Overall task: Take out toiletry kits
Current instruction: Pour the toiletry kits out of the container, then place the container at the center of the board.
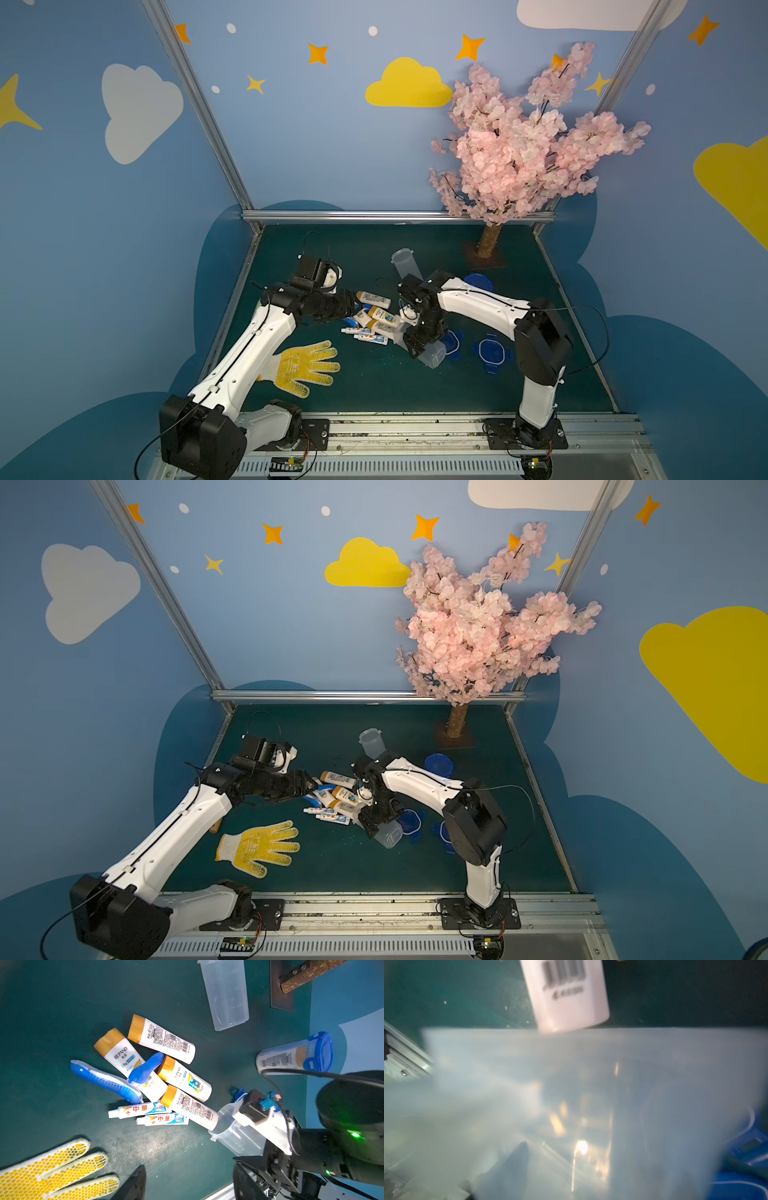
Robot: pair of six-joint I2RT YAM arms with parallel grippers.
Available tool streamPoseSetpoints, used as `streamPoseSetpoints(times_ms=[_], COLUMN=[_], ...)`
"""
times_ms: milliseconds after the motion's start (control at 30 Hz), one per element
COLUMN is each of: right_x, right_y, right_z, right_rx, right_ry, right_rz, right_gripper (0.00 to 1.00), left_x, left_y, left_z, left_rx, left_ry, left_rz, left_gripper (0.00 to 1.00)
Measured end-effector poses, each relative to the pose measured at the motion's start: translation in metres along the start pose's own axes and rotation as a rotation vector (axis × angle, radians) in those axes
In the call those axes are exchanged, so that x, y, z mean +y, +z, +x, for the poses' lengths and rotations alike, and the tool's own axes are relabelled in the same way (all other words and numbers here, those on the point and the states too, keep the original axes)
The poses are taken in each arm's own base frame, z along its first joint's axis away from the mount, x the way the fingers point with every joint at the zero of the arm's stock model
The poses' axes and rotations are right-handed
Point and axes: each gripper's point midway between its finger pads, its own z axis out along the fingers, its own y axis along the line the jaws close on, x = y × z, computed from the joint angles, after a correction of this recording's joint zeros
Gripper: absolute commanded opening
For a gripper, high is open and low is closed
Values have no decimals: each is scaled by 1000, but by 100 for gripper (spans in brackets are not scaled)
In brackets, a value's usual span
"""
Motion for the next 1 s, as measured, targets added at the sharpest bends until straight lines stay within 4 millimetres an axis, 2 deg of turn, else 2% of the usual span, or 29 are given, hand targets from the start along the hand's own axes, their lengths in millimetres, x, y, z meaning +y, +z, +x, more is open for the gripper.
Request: streamPoseSetpoints(times_ms=[167, 200, 267, 333, 400, 500, 633, 733, 833, 900, 1000], right_x=[-20, -27, -46, -68, -88, -112, -133, -148, -159, -166, -173], right_y=[-32, -39, -52, -62, -68, -74, -74, -65, -58, -50, -38], right_z=[2, 1, -4, -12, -18, -27, -49, -69, -86, -96, -104], right_rx=[-108, -137, -195, -255, -300, -349, -375, -376, -381, -377, -367], right_ry=[55, 77, 131, 199, 260, 329, 379, 404, 417, 429, 448], right_rz=[15, 17, 23, 34, 52, 74, 95, 114, 137, 145, 149], right_gripper=[15, 13, 3, 1, 0, 1, 3, 12, 26, 39, 51], left_x=[0, 0, 0, -1, -1, 0, -2, -4, -6, -6, -6], left_y=[1, 2, 7, 14, 22, 33, 41, 42, 43, 43, 43], left_z=[-1, -2, -5, -8, -10, -13, -15, -16, -16, -16, -17], left_rx=[-2, -1, 1, 5, 14, 24, 32, 29, 24, 23, 21], left_ry=[-1, -4, -16, -24, -39, -50, -58, -54, -50, -49, -51], left_rz=[1, 1, 6, 11, 13, 13, 15, 19, 23, 24, 24], left_gripper=[66, 64, 57, 48, 39, 39, 42, 45, 55, 61, 64])
